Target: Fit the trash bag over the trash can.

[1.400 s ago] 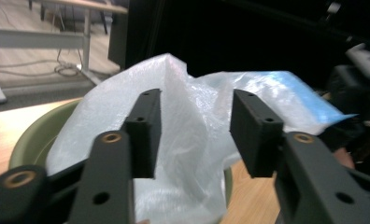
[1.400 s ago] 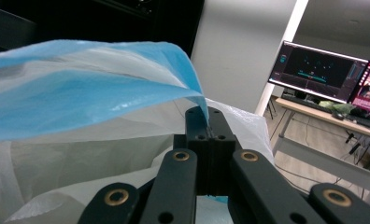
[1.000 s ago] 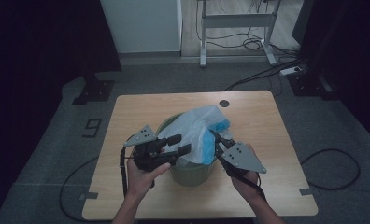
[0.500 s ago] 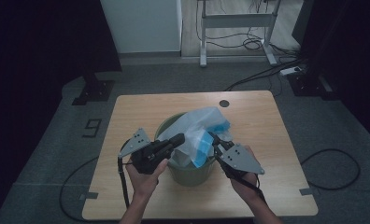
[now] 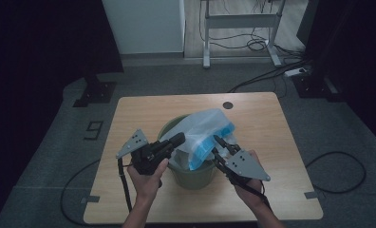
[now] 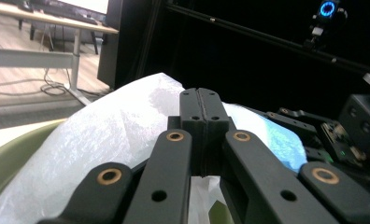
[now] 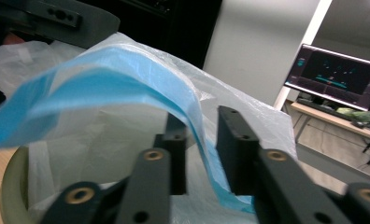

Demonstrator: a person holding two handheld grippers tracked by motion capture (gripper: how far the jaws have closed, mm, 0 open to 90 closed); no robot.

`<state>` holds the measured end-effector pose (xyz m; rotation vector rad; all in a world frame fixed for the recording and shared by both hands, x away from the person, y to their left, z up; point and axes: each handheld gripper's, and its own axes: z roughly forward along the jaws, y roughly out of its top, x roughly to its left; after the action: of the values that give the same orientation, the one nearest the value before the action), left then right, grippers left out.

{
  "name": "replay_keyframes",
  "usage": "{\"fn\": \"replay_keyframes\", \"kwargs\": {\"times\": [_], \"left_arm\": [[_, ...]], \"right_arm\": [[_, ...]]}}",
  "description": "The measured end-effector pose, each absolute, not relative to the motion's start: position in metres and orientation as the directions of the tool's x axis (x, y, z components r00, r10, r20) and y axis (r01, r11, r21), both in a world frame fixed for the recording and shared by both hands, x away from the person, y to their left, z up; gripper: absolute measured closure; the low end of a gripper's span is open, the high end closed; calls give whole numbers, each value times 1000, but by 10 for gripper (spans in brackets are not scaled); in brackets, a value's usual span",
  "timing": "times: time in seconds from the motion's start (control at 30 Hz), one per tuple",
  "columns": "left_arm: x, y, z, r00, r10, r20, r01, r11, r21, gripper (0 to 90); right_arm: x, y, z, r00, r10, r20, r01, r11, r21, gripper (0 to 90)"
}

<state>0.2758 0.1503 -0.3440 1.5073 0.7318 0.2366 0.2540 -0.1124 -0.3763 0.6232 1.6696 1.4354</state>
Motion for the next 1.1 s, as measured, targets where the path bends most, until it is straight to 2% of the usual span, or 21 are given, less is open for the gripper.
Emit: {"fn": "replay_keyframes", "kwargs": {"times": [0.17,0.33,0.7,0.9,1.1], "left_arm": [[280,153,-348,756,558,-341,328,127,936,900],[281,152,-347,754,558,-347,336,126,933,900],[282,150,-344,748,560,-356,340,138,930,900],[281,151,-344,743,565,-359,334,151,930,900],[283,157,-344,729,577,-369,331,175,927,900]], "right_arm": [[245,-113,-380,-544,798,-261,-143,218,965,678],[240,-112,-382,-559,788,-257,-147,212,966,702],[232,-114,-379,-531,811,-247,-150,197,969,891],[232,-115,-381,-526,813,-249,-136,208,969,893],[238,-120,-387,-545,812,-208,-88,192,977,894]]}}
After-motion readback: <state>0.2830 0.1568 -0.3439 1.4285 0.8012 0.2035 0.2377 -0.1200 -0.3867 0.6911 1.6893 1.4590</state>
